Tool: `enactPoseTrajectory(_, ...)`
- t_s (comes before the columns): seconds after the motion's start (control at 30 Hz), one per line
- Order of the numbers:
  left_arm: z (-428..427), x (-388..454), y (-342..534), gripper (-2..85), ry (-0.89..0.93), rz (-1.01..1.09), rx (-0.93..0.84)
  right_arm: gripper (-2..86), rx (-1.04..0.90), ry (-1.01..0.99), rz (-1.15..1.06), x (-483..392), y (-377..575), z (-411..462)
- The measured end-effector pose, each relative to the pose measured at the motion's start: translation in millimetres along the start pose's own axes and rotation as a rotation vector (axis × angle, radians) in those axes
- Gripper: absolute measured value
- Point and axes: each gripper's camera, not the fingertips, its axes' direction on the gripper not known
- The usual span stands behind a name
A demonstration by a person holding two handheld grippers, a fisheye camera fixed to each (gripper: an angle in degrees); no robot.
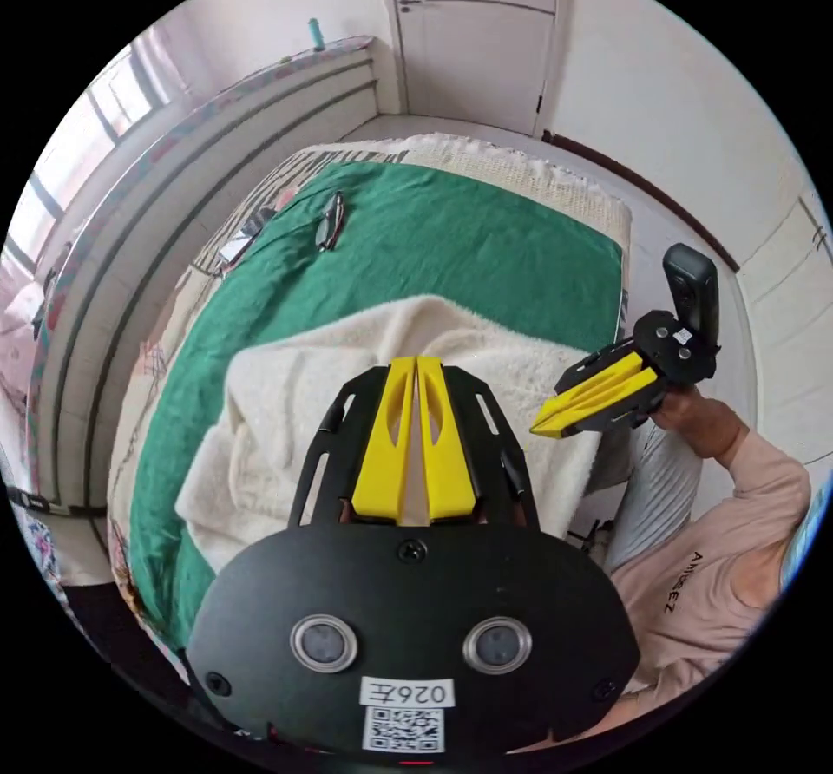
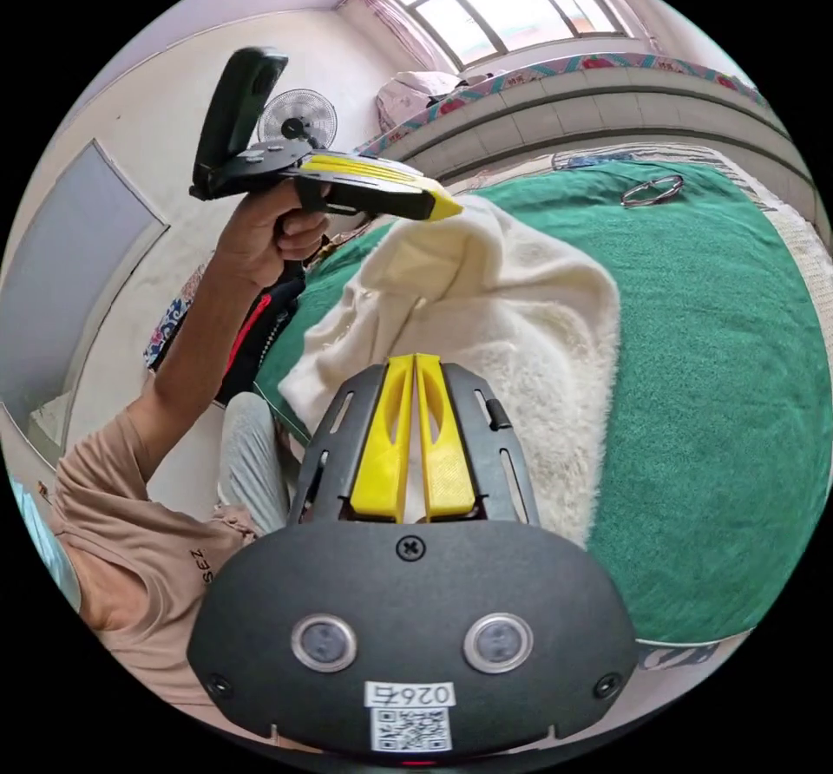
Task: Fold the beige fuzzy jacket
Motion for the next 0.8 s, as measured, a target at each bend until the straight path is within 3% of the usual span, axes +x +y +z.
enactPoseTrajectory(0.07,-14.0,-60.3,71.2,-0.9,0.101,-0.201,0.127,-0.1,-0.051,-0.134,0.000,6.1,-10.3,14.2)
enactPoseTrajectory(0.17,-21.8,-104.6,147.1,-1.0,0.066,-0.366,0.193,1.8,-0.060,-0.205,0.030,3.6,-23.9,34.0)
enactPoseTrajectory(0.33,-12.2,-144.3,208.0,-1.0,0.149,-0.462,0.193,1.3,-0.163,-0.196,0.038,-17.7,-67.5,96.0)
enactPoseTrajectory(0.43,0.3,-159.2,219.2,-0.8,0.194,-0.480,0.168,0.0,-0.190,-0.086,0.010,-28.6,-109.8,135.0)
enactPoseTrajectory(0.5,4.5,-165.8,224.6,-0.6,0.184,-0.490,0.159,-0.7,-0.084,0.084,0.040,-23.7,-129.6,127.4)
enactPoseTrajectory(0.57,4.7,-174.8,231.2,0.3,0.195,-0.468,0.158,-0.9,0.283,0.254,0.271,6.8,-124.9,58.9)
enactPoseTrajectory(0.67,5.9,-178.5,230.7,9.7,0.324,-0.345,0.134,-0.9,0.641,0.137,0.468,53.6,-68.4,-18.8)
enactPoseTrajectory(0.8,3.2,-159.4,221.6,23.6,0.422,-0.224,0.133,-0.9,0.756,-0.013,0.470,58.1,-23.9,-47.6)
